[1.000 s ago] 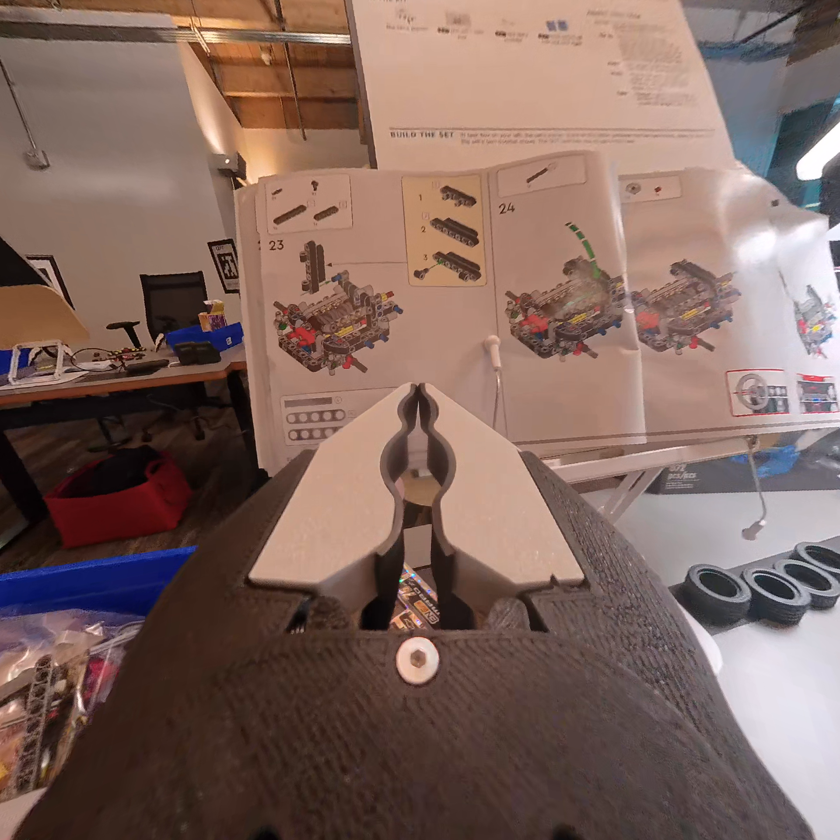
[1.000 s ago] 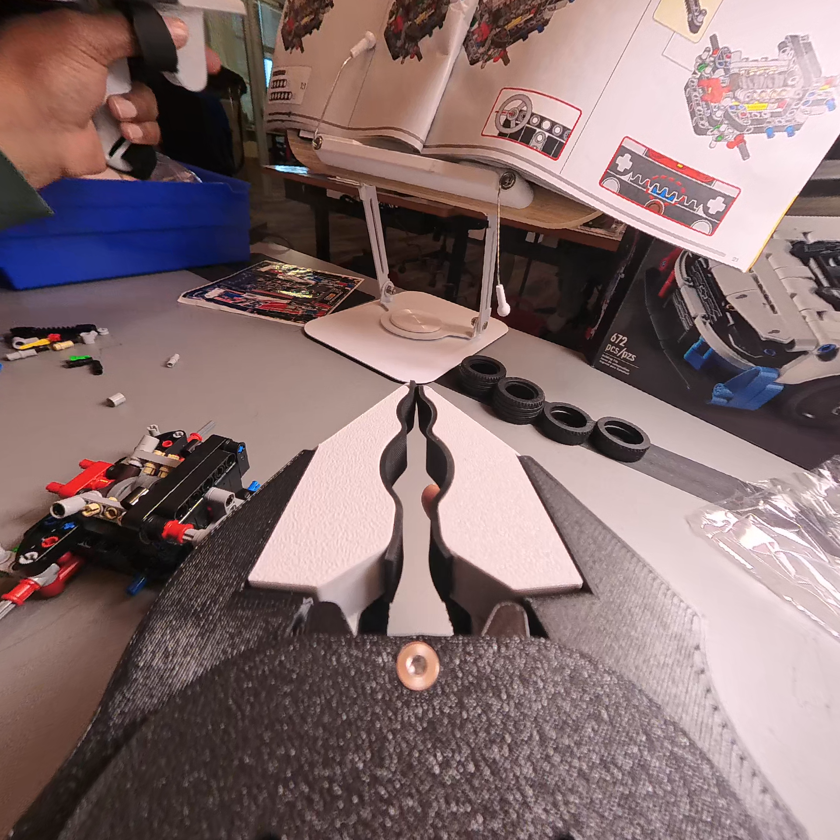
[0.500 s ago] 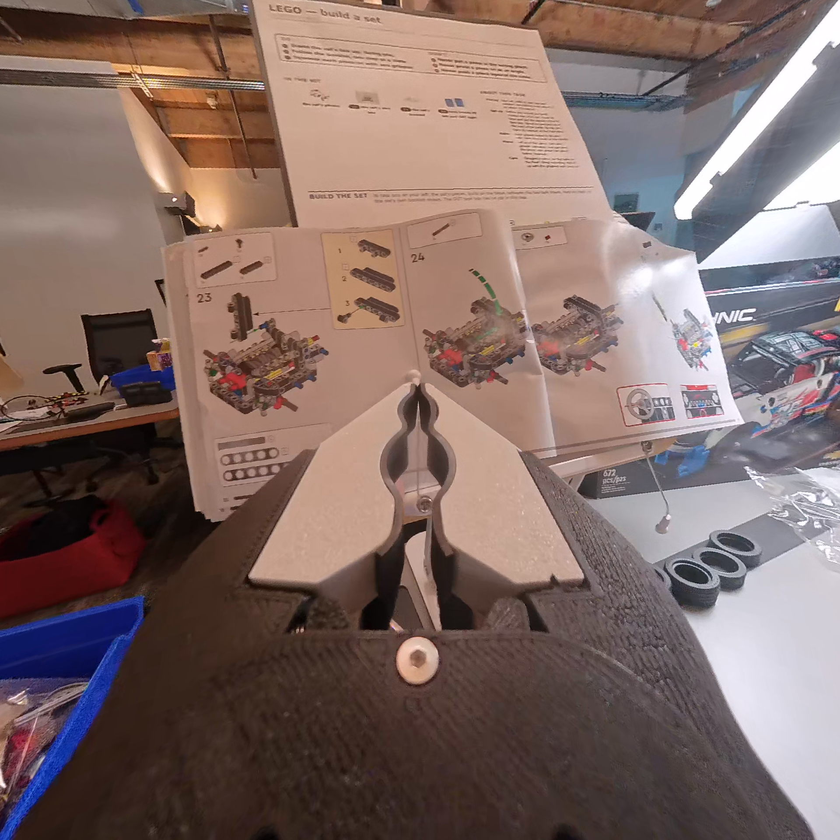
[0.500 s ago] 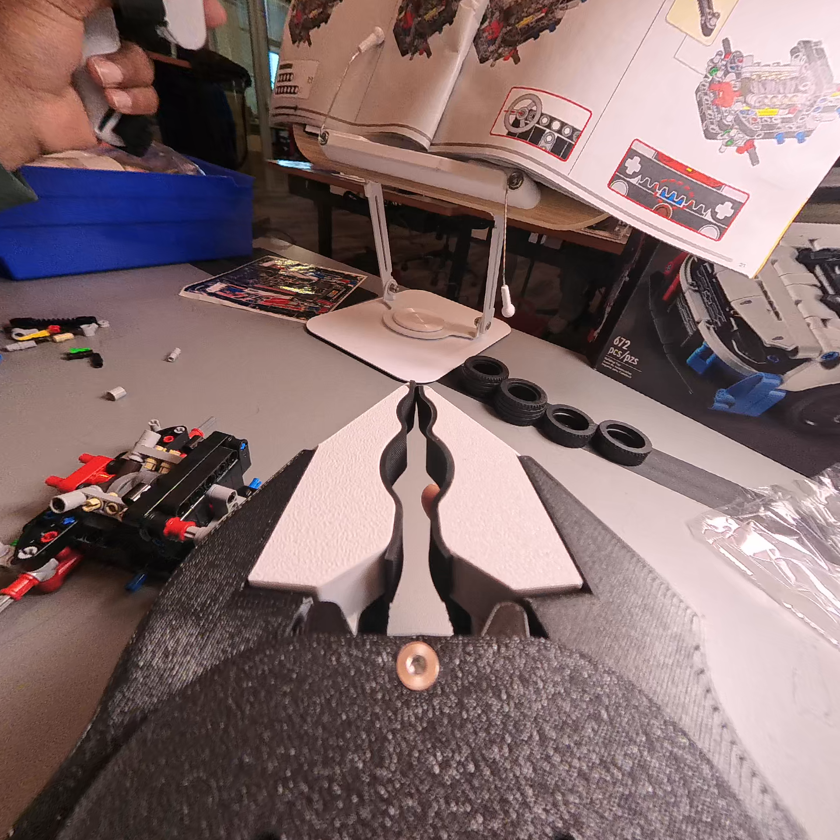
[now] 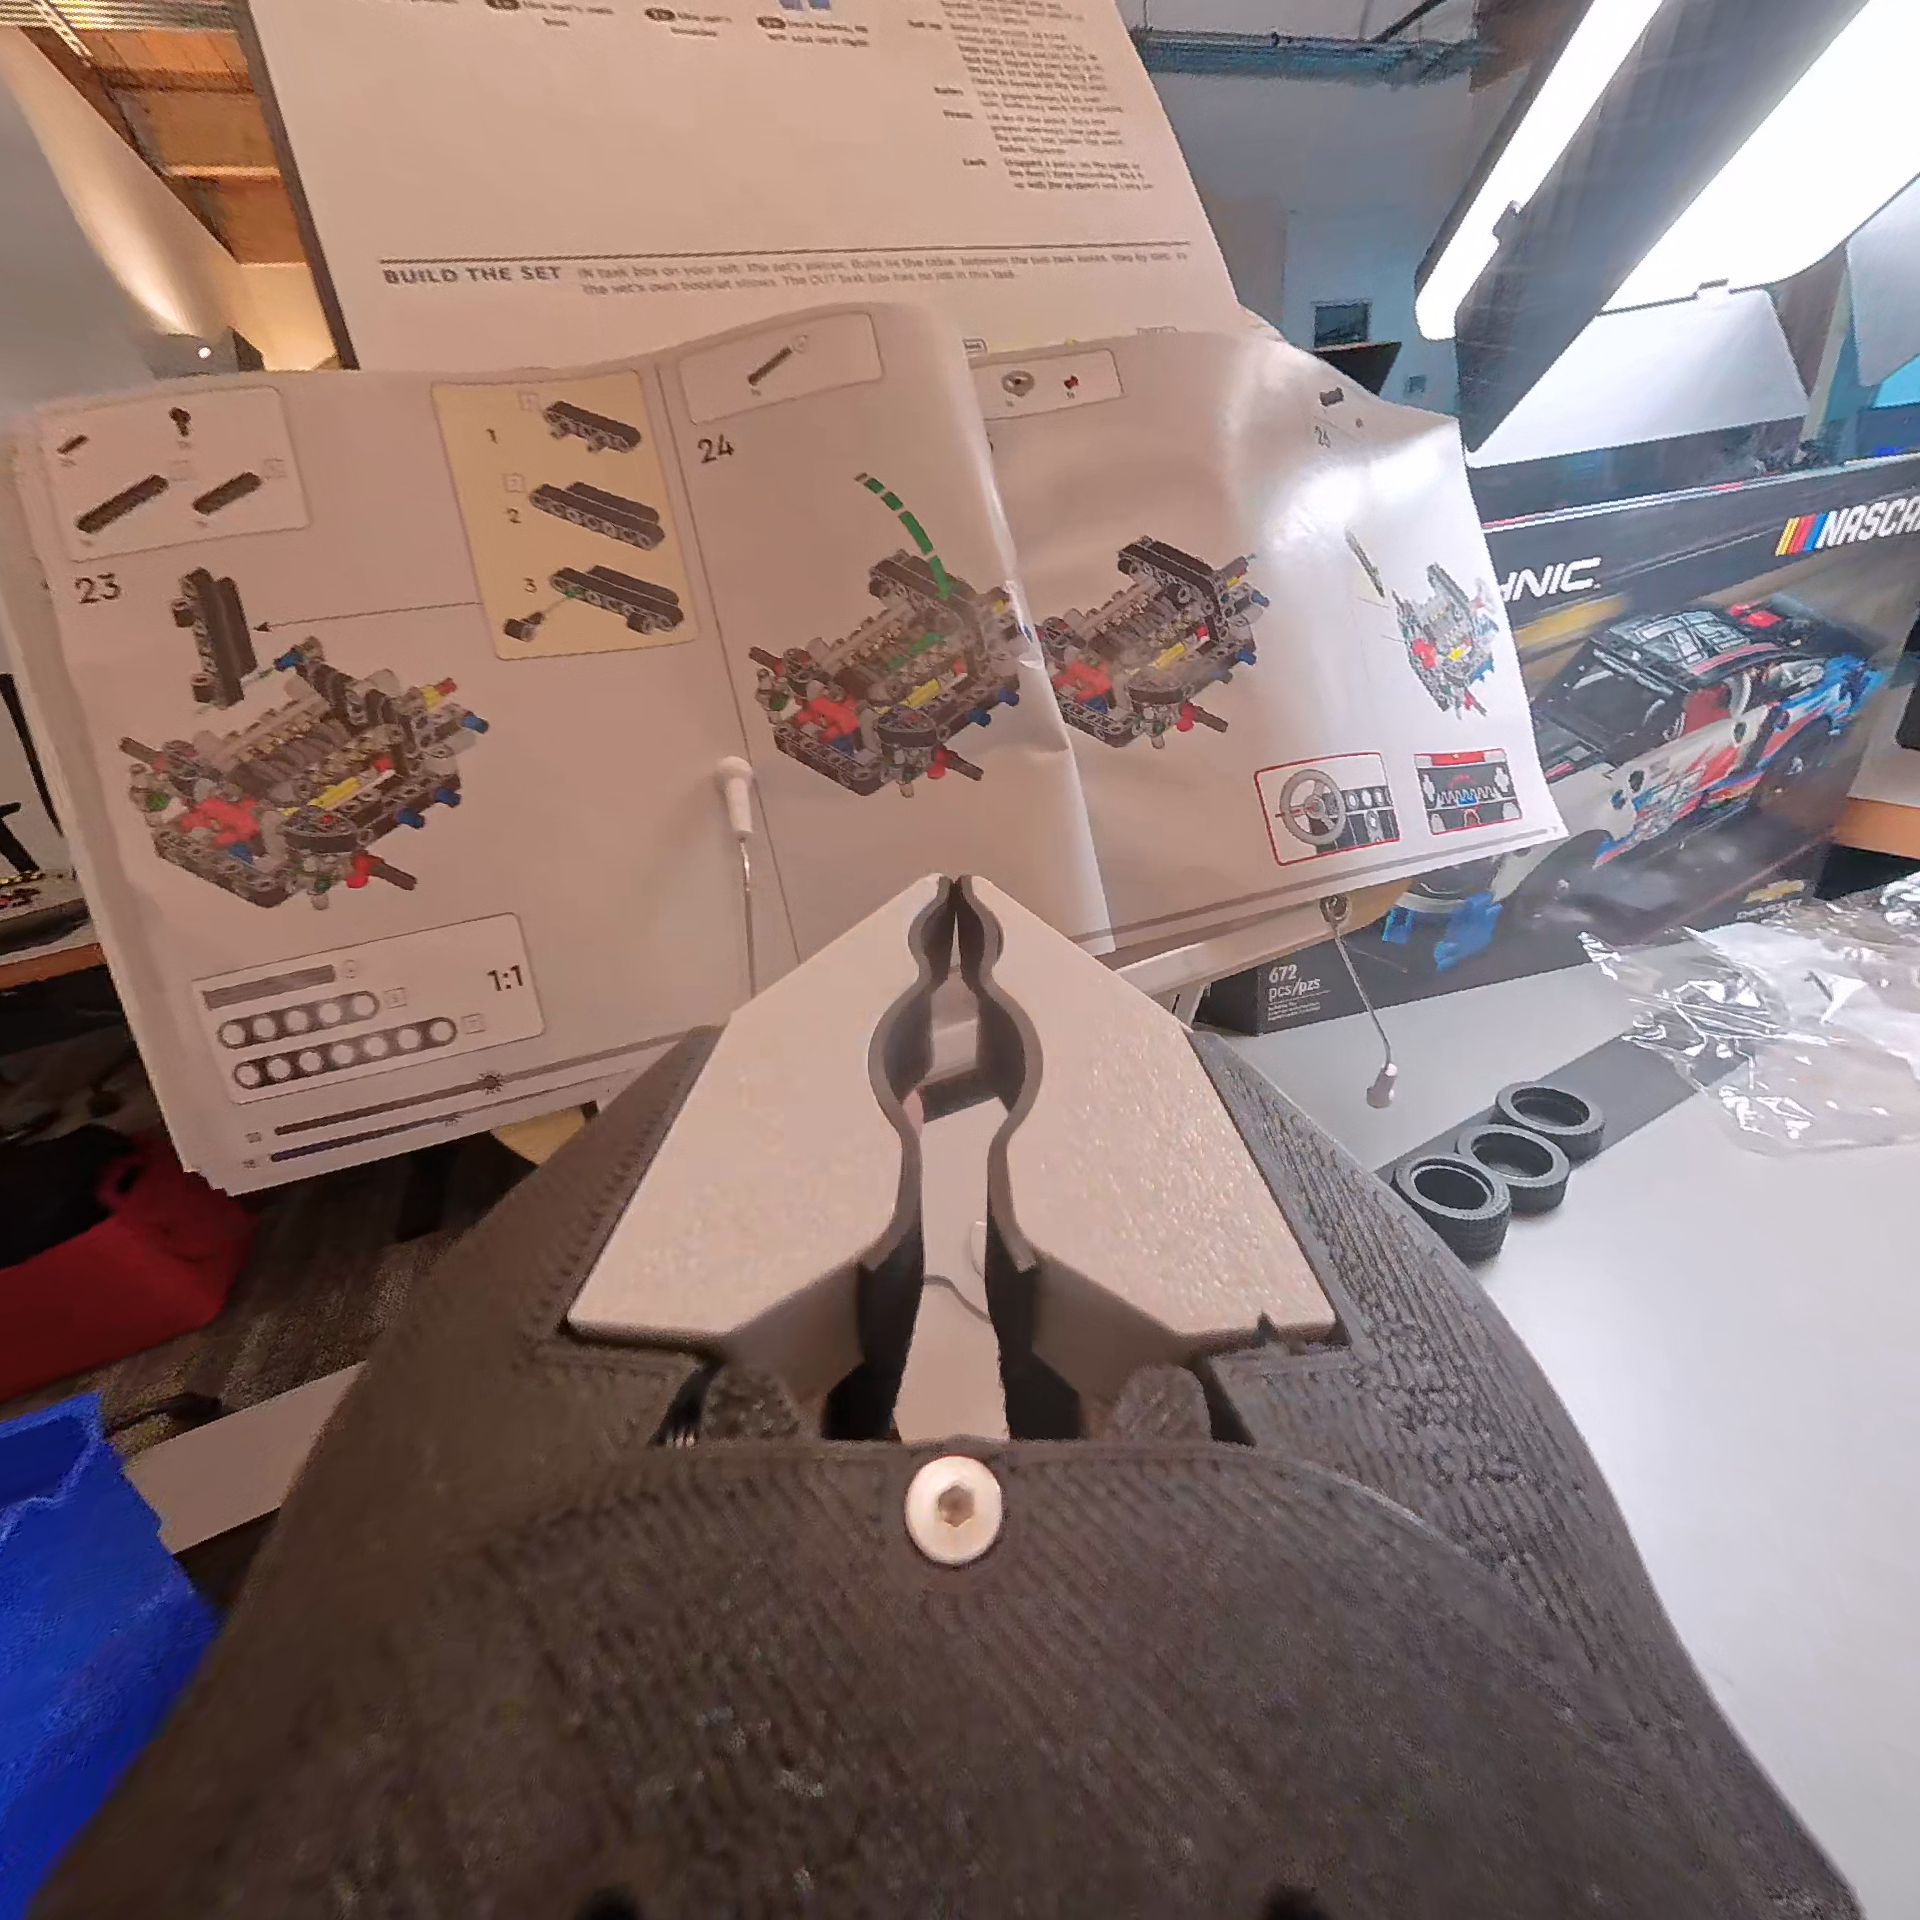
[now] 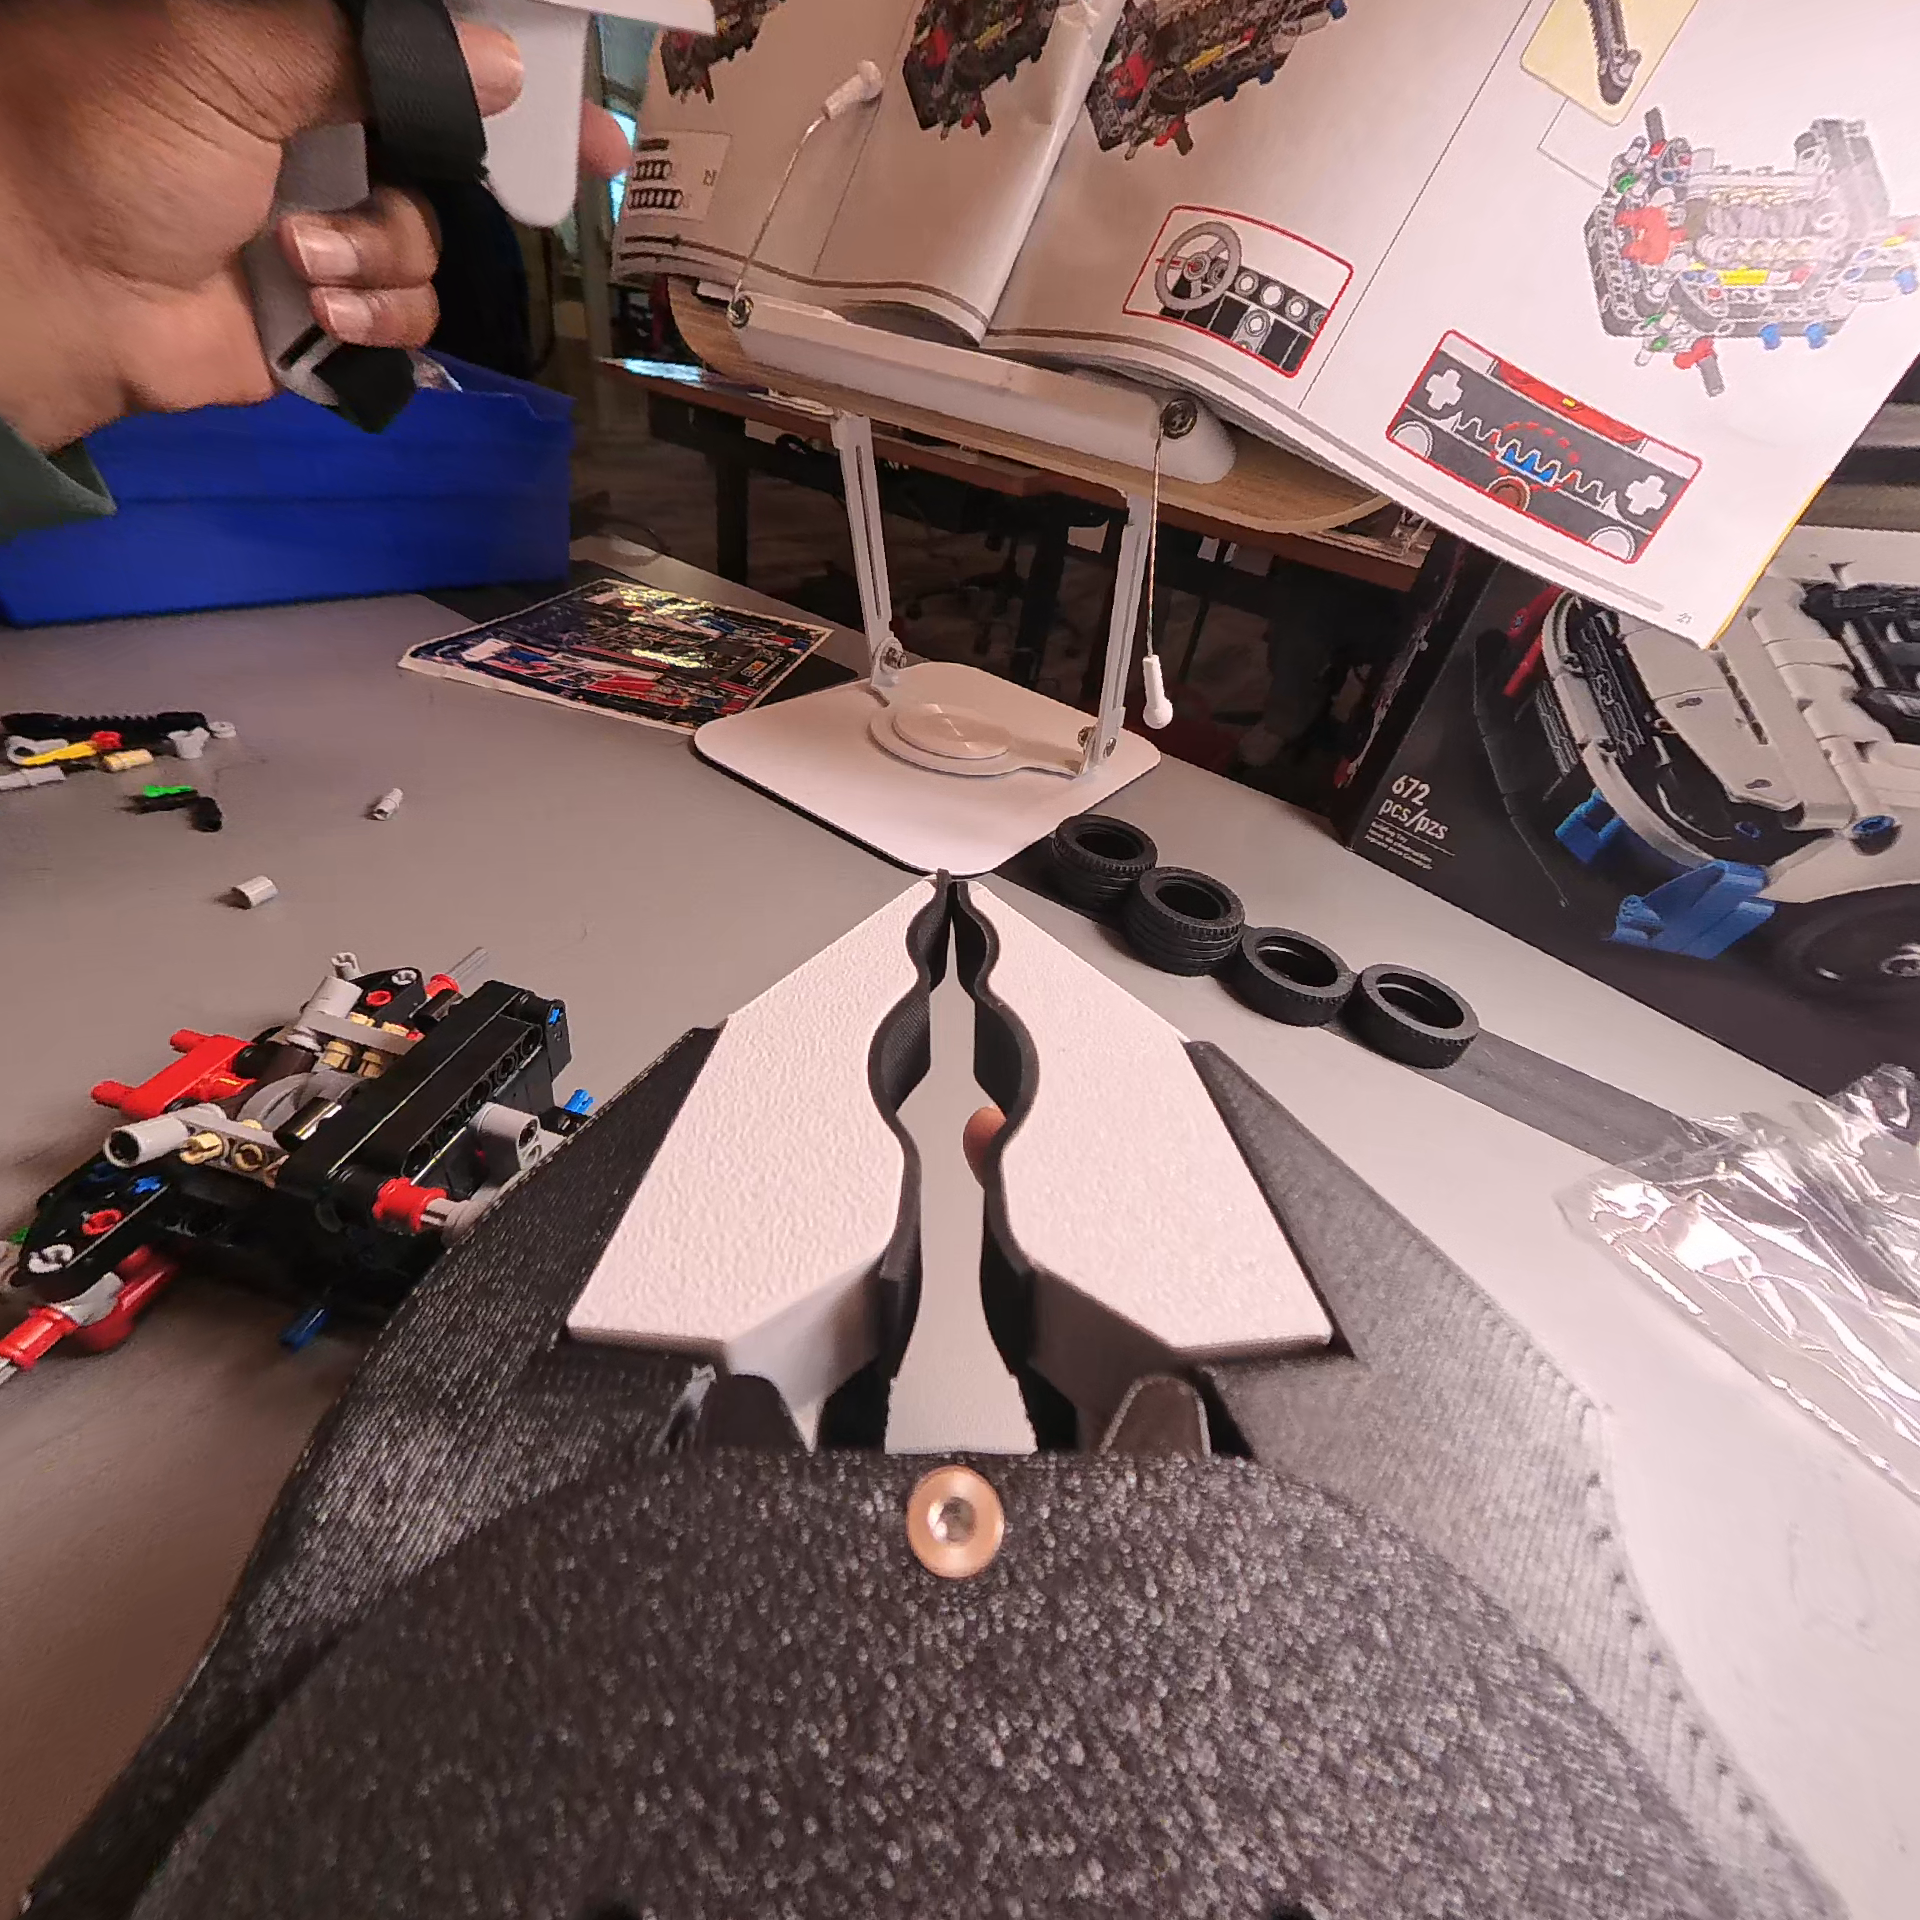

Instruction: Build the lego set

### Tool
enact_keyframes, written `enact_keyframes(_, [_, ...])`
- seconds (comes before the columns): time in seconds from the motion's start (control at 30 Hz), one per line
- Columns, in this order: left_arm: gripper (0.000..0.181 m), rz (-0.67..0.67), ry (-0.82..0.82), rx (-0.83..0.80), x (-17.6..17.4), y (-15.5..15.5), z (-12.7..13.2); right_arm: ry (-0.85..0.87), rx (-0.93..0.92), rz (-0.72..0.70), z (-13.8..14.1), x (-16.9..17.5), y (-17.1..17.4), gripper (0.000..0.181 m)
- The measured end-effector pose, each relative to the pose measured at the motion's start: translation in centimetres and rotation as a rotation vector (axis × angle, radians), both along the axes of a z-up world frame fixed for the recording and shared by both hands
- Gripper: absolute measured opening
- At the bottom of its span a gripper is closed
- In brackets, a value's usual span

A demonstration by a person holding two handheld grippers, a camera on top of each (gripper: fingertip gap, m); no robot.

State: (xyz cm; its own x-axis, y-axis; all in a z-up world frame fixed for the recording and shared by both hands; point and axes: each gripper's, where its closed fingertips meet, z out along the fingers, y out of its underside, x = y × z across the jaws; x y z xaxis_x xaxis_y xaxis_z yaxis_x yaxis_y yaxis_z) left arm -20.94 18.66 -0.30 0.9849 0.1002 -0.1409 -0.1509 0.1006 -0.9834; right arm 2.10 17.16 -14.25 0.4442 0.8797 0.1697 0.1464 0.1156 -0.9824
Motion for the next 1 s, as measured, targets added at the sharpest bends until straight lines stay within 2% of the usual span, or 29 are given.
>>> enact_keyframes(0.2, [0.0, -0.021, 0.01, 0.0, 0.9, 0.1, -0.1, -0.007, 0.006, -0.007, -0.1, 0.0, 0.0, 0.0])
enact_keyframes(0.43, [0.0, -0.019, -0.02, 0.066, 0.9, 1.0, 1.9, 0.005, -0.011, -0.036, 0.0, 0.2, 0.6, 0.0])
enact_keyframes(0.67, [0.0, -0.028, -0.052, 0.012, 1.6, 2.6, -0.5, 0.011, -0.021, 0.0, 0.0, 0.1, 0.2, 0.0])
enact_keyframes(1.0, [0.0, -0.013, -0.026, 0.052, 1.6, 1.9, 0.7, -0.024, 0.028, 0.025, -0.2, -0.4, -0.3, 0.0])
